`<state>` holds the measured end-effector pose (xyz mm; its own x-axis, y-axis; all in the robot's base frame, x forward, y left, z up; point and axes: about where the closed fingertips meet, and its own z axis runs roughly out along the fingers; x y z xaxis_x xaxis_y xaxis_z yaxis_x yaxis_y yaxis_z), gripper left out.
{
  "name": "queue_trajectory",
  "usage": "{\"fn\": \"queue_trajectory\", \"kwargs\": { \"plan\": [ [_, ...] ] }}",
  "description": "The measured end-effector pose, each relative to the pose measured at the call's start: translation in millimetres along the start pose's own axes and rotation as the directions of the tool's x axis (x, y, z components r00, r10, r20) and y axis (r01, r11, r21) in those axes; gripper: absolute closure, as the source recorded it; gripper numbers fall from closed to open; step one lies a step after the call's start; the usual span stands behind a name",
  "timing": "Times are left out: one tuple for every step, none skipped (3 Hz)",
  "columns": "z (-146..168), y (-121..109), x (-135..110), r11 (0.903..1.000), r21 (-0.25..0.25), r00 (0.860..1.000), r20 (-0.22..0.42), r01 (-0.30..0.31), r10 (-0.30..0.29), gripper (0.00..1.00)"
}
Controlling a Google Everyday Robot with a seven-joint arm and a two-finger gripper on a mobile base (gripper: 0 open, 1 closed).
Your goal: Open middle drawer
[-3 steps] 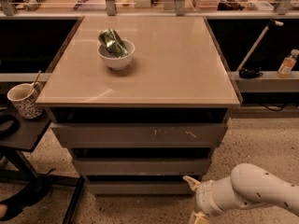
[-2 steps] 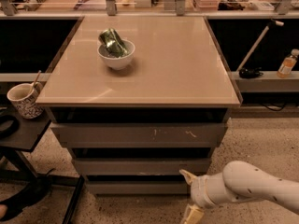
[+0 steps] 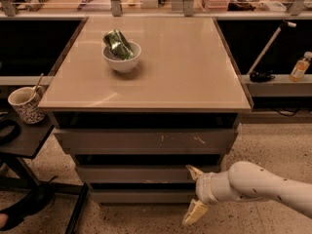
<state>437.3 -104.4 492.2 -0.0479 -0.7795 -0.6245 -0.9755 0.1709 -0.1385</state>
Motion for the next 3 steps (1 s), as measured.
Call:
{"fn": "queue_trajectory", "kwargs": {
  "plan": [
    [5,-3,2,0.9999,-0.004,1.0,0.01,-0.015,0.015,0.0],
    [25,-31,-3,0.9994,0.0,0.998,0.051,-0.034,0.034,0.0],
    [27,-70,-12,0.9938,0.089,0.989,0.135,-0.067,0.054,0.0]
  ]
}}
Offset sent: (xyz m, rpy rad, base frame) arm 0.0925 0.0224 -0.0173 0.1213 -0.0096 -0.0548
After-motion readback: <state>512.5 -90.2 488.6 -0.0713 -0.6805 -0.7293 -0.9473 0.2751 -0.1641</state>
